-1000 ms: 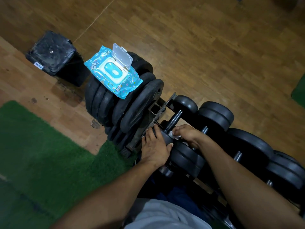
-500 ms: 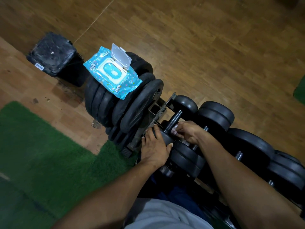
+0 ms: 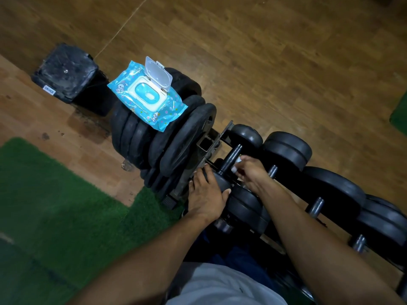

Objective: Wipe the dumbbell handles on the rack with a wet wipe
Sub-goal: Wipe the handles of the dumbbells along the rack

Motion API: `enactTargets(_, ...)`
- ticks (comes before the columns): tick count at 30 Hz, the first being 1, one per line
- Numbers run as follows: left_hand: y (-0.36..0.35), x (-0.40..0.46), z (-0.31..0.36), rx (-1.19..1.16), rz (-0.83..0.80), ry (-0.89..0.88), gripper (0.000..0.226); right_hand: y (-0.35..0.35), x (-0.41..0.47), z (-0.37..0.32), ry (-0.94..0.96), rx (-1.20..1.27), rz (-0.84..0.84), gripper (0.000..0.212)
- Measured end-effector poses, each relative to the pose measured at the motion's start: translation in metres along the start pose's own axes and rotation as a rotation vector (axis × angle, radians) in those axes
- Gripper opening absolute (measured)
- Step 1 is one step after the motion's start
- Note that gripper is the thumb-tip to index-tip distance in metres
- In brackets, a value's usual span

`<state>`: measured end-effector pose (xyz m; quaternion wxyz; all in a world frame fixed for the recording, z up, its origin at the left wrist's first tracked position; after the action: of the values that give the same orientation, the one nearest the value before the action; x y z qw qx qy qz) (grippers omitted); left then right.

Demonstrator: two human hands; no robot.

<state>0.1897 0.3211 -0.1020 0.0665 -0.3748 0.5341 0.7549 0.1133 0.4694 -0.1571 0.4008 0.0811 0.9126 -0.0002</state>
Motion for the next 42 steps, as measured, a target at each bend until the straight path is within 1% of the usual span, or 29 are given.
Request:
enactTargets(2,0.000,0.000,-0.001,-0.009,-0.001,0.003,0.104,0.002,0.004,-0.010,0.059,0.020,0.067,0.026)
enactTargets(3,0.000,0.000,-0.001,-0.010,-0.001,0.003,0.104,0.002,0.005,-0.013,0.084,-0.017,0.073,0.024)
enactTargets(4,0.000,0.000,-0.001,-0.006,0.000,0.002,0.104,0.004,0.006,-0.014,0.107,-0.086,0.069,0.022)
enactTargets(6,0.000,0.000,0.000,0.006,0.002,-0.004,0.104,0.008,0.005,-0.015,0.138,-0.234,0.045,0.024)
enactTargets(8,0.001,0.000,0.000,0.012,-0.001,-0.005,0.104,0.011,-0.002,-0.015,0.148,-0.316,-0.009,0.017)
enactTargets(12,0.001,0.001,-0.001,0.006,-0.004,-0.008,0.105,0.018,-0.024,-0.025,0.209,-0.312,-0.110,0.016)
enactTargets(15,0.001,0.002,0.000,-0.007,-0.018,-0.002,0.106,0.032,-0.038,-0.037,0.292,-0.311,-0.099,0.014)
enactTargets(17,0.006,0.000,0.001,-0.028,0.002,-0.010,0.106,0.044,-0.046,-0.046,0.356,-0.338,-0.060,0.010)
enactTargets(20,0.018,-0.016,0.015,-0.055,0.108,-0.119,0.099,0.070,-0.055,-0.056,0.438,-0.386,0.022,0.010)
enactTargets(23,0.014,-0.043,0.041,-0.042,0.076,-0.262,0.095,0.095,-0.065,-0.063,0.511,-0.533,0.099,0.019)
enactTargets(25,0.003,-0.060,0.058,-0.012,0.040,-0.332,0.093,0.106,-0.070,-0.064,0.577,-0.638,0.107,0.025)
enactTargets(27,-0.010,-0.070,0.070,0.015,0.015,-0.376,0.093,0.110,-0.070,-0.063,0.655,-0.774,0.050,0.029)
enactTargets(28,-0.017,-0.073,0.073,0.026,0.005,-0.380,0.095,0.108,-0.069,-0.061,0.692,-0.847,-0.008,0.029)
enactTargets(31,-0.033,-0.075,0.073,0.058,0.006,-0.353,0.103,0.094,-0.064,-0.040,0.763,-1.071,-0.293,0.025)
enactTargets(33,-0.038,-0.076,0.070,0.054,0.033,-0.324,0.107,0.088,-0.064,-0.025,0.778,-1.146,-0.433,0.024)
enactTargets(35,-0.039,-0.076,0.070,0.033,0.047,-0.281,0.111,0.085,-0.066,-0.023,0.791,-1.171,-0.504,0.024)
enactTargets(37,-0.040,-0.076,0.070,0.028,0.039,-0.236,0.114,0.083,-0.065,-0.023,0.791,-1.256,-0.550,0.026)
enactTargets(38,-0.041,-0.078,0.070,0.031,0.029,-0.217,0.114,0.083,-0.064,-0.025,0.807,-1.338,-0.533,0.028)
enactTargets(39,-0.042,-0.079,0.069,0.034,0.021,-0.202,0.115,0.084,-0.063,-0.029,0.838,-1.429,-0.474,0.029)
enactTargets(41,-0.041,-0.078,0.070,0.049,0.006,-0.185,0.116,0.088,-0.060,-0.041,0.927,-1.574,-0.268,0.030)
enactTargets(42,-0.041,-0.077,0.071,0.065,-0.009,-0.180,0.117,0.090,-0.059,-0.047,0.949,-1.605,-0.177,0.029)
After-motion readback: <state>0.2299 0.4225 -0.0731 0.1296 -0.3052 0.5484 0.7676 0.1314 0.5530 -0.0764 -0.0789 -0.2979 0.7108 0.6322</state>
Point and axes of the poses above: each hand's wrist, its own x-axis towards the middle knuckle, its own y-axis out of the back of the hand, z = x × y, the point moved 7 cm from there along x, towards the middle knuckle, and after that the axes turned 14 degrees about y, right-handed, at the moved point
